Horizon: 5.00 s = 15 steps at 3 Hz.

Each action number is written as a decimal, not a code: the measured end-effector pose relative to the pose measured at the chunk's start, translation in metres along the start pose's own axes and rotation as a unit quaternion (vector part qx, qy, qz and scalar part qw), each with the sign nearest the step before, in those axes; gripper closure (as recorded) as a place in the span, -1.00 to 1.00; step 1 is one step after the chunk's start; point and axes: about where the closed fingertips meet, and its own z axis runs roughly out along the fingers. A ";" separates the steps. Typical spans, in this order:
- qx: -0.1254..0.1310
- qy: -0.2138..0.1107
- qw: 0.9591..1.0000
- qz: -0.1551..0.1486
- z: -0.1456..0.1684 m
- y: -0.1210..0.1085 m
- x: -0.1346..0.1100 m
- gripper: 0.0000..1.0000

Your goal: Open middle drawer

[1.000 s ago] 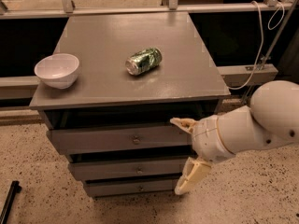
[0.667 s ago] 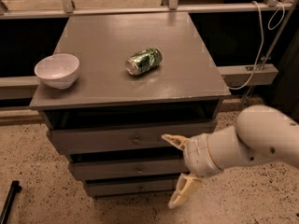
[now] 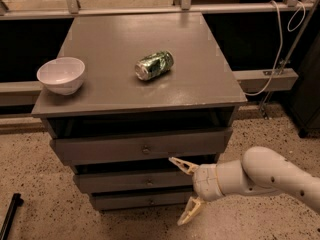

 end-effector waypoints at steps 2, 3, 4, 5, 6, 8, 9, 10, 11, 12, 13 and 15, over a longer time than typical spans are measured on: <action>-0.003 0.010 1.000 0.023 0.018 0.001 0.027 -1.00; 0.006 0.066 0.997 0.030 0.031 0.006 0.062 -1.00; 0.030 0.128 0.991 0.003 0.053 -0.001 0.110 -1.00; 0.045 0.144 0.988 -0.040 0.071 -0.011 0.138 -1.00; 0.045 0.138 0.988 -0.061 0.081 -0.025 0.155 -1.00; 0.035 0.167 0.985 -0.023 0.091 -0.064 0.211 -1.00; 0.034 0.185 0.982 0.000 0.095 -0.069 0.227 -1.00; 0.031 0.195 0.980 0.018 0.101 -0.071 0.234 -0.70; 0.026 0.195 0.980 0.034 0.106 -0.064 0.237 -0.10; 0.026 0.195 0.980 0.034 0.106 -0.064 0.237 -0.08; 0.025 0.191 0.981 0.035 0.103 -0.057 0.230 -0.14; 0.025 0.191 0.981 0.035 0.101 -0.058 0.228 -1.00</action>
Offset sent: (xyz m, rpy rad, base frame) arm 0.0239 -0.0100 -0.0527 -0.0866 0.0653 -0.0774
